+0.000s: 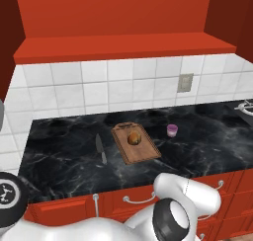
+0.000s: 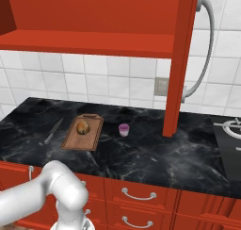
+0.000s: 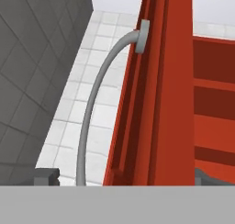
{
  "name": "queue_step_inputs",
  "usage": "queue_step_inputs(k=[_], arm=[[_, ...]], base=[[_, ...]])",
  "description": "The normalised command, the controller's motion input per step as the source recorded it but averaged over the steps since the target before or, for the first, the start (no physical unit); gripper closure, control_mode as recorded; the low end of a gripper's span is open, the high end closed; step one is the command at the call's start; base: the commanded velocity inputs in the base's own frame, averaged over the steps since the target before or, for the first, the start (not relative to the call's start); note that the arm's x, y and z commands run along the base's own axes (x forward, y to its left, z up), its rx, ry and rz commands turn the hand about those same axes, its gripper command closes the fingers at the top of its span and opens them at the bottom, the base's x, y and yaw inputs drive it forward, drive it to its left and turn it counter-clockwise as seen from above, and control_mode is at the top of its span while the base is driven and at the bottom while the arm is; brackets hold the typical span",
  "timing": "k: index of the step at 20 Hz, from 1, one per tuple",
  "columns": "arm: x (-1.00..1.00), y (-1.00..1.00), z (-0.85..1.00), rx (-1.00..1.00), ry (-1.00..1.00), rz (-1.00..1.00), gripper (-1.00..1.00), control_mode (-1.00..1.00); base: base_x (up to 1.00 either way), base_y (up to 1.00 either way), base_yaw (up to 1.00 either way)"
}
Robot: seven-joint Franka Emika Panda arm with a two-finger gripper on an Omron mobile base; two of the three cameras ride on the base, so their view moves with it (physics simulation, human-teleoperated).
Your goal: Pick the bread, place it on the cutting board, pick the jam, place it on the counter, and close the cabinet.
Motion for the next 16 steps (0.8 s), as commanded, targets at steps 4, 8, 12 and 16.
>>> queue_step_inputs(k=[4, 8, 12, 16], arm=[[0.15, 0.00, -0.01, 0.00, -0.02, -0.05, -1.00, -1.00], [0.19, 0.00, -0.01, 0.00, -0.02, -0.04, -1.00, -1.00], [0.23, 0.00, 0.00, 0.00, -0.03, -0.04, -1.00, -1.00], [0.23, 0.00, 0.00, 0.00, -0.05, -0.07, -1.00, -1.00]], base=[[0.00, 0.00, 0.00], [0.00, 0.00, 0.00], [0.00, 0.00, 0.00], [0.00, 0.00, 0.00]])
